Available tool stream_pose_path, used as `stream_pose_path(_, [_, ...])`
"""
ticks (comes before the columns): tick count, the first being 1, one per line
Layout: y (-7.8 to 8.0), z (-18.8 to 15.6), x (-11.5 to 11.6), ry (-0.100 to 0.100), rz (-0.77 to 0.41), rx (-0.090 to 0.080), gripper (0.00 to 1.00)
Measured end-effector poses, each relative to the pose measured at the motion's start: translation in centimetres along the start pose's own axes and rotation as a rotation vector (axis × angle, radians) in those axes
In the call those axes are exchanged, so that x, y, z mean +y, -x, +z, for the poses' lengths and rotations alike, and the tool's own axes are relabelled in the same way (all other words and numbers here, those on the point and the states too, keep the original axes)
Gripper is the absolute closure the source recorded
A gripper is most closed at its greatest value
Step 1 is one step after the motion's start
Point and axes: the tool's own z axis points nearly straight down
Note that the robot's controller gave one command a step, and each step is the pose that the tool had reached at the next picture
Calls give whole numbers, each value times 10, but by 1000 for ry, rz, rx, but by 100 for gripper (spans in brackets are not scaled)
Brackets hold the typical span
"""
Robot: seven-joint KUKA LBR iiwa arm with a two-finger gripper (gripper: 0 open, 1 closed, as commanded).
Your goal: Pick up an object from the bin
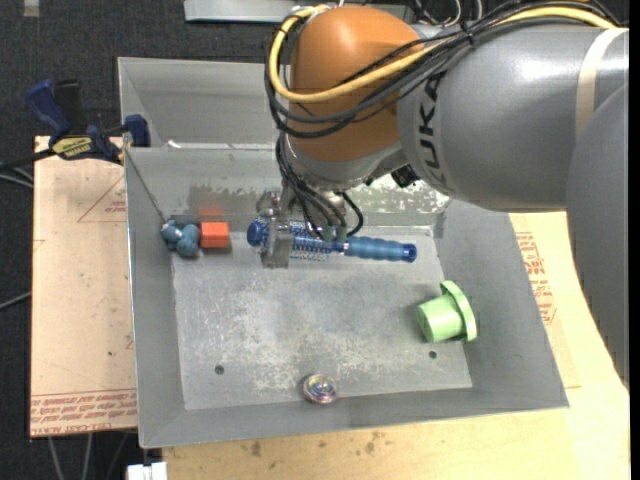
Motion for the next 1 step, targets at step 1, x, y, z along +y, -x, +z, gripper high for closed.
stream_pose_path(1, [18,-1,-4,1,-107,2,100])
